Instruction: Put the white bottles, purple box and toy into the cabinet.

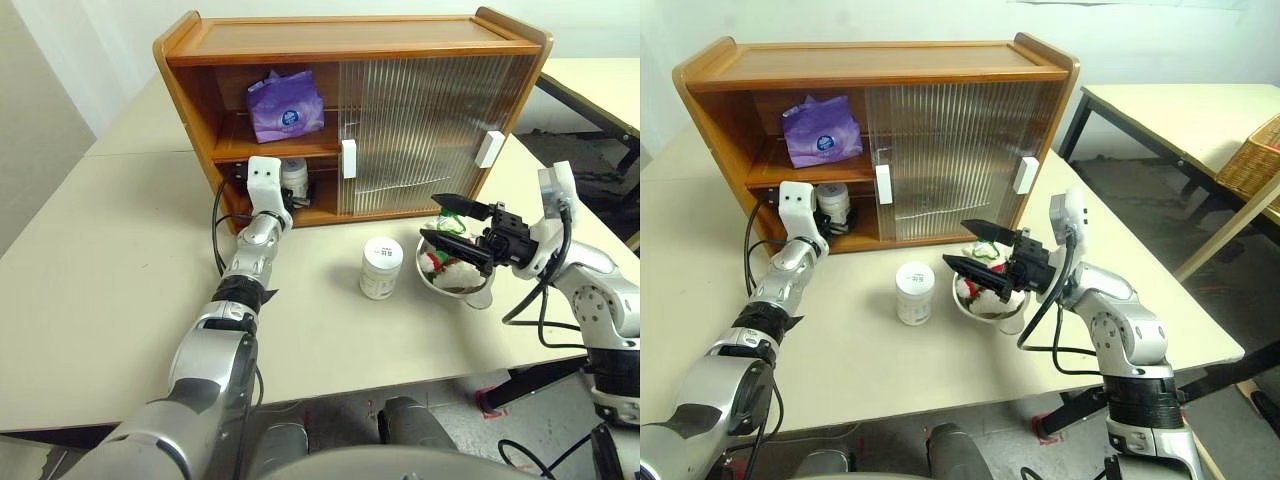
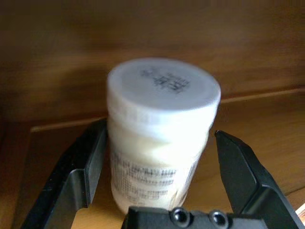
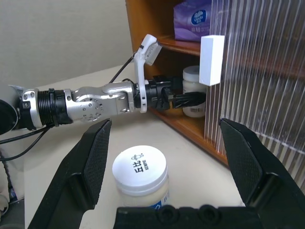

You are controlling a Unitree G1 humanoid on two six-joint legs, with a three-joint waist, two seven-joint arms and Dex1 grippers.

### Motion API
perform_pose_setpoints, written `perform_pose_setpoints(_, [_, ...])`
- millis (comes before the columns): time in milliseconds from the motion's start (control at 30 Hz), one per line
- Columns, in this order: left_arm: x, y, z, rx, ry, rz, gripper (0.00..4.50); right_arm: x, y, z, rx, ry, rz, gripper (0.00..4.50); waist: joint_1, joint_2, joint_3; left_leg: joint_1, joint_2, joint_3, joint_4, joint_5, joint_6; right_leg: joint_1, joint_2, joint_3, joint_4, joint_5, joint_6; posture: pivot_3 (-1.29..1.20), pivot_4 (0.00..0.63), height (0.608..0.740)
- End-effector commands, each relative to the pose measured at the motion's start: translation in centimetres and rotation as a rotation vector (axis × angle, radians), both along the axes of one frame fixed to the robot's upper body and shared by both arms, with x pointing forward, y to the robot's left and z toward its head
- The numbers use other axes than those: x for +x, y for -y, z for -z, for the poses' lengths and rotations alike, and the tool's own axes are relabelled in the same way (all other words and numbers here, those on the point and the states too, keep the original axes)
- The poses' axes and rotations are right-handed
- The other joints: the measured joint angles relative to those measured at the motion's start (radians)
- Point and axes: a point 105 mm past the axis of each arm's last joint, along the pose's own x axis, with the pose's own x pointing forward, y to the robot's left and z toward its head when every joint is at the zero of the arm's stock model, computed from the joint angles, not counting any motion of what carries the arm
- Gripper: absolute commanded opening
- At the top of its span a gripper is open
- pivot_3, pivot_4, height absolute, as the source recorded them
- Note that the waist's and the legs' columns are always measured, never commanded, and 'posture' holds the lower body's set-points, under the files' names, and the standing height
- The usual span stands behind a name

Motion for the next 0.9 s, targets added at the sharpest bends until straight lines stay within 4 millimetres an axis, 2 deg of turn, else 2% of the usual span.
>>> perform_pose_setpoints(33, [-1.0, 0.8, -0.1, -0.025, 0.022, 0.065, 4.48, 0.2, -0.2, 0.1, -0.002, 0.000, -0.015, 4.50, 0.001, 0.000, 0.000, 0.000, 0.000, 0.000, 0.000, 0.000, 0.000, 0.000, 0.000, 0.000, 0.000, 0.000, 0.000, -0.21, 0.000, 0.740])
perform_pose_setpoints(267, [-2.5, -0.2, -0.4, -0.016, 0.033, 0.046, 4.48, 0.4, -0.3, 0.1, -0.003, -0.001, -0.024, 4.50, 0.005, 0.000, 0.000, 0.000, 0.000, 0.000, 0.000, 0.000, 0.000, 0.001, 0.000, 0.000, 0.000, 0.000, 0.000, -0.20, 0.000, 0.740])
perform_pose_setpoints(467, [-4.5, -2.3, 0.5, 0.018, -0.002, -0.024, 4.48, 0.5, -0.4, 0.2, -0.003, -0.005, -0.035, 4.50, 0.007, 0.000, 0.000, 0.002, 0.000, 0.000, -0.001, 0.000, 0.000, 0.004, 0.000, 0.000, 0.000, 0.000, 0.000, -0.18, 0.000, 0.740])
perform_pose_setpoints(733, [-5.6, -3.6, 0.4, 0.002, -0.017, -0.060, 4.48, 0.5, -0.4, 0.1, -0.003, -0.004, -0.039, 4.50, 0.023, 0.000, 0.000, 0.002, 0.000, 0.000, -0.001, 0.000, 0.000, 0.004, 0.000, 0.000, 0.000, 0.001, -0.001, -0.18, 0.000, 0.740])
perform_pose_setpoints(833, [-5.4, -3.8, 0.8, -0.012, -0.028, -0.093, 3.85, 0.5, -0.4, 0.2, -0.003, -0.005, -0.041, 4.50, 0.025, 0.000, 0.000, 0.002, 0.000, 0.000, -0.001, 0.000, 0.000, 0.004, 0.000, 0.000, 0.000, 0.000, -0.001, -0.18, 0.000, 0.740])
perform_pose_setpoints(900, [-4.9, -3.9, 1.0, -0.018, -0.032, -0.121, 3.14, 0.5, -0.5, 0.2, -0.002, -0.005, -0.041, 4.50, 0.025, 0.000, 0.000, 0.002, 0.000, 0.000, -0.001, 0.000, 0.000, 0.004, 0.000, 0.000, 0.000, 0.001, -0.001, -0.18, 0.000, 0.740])
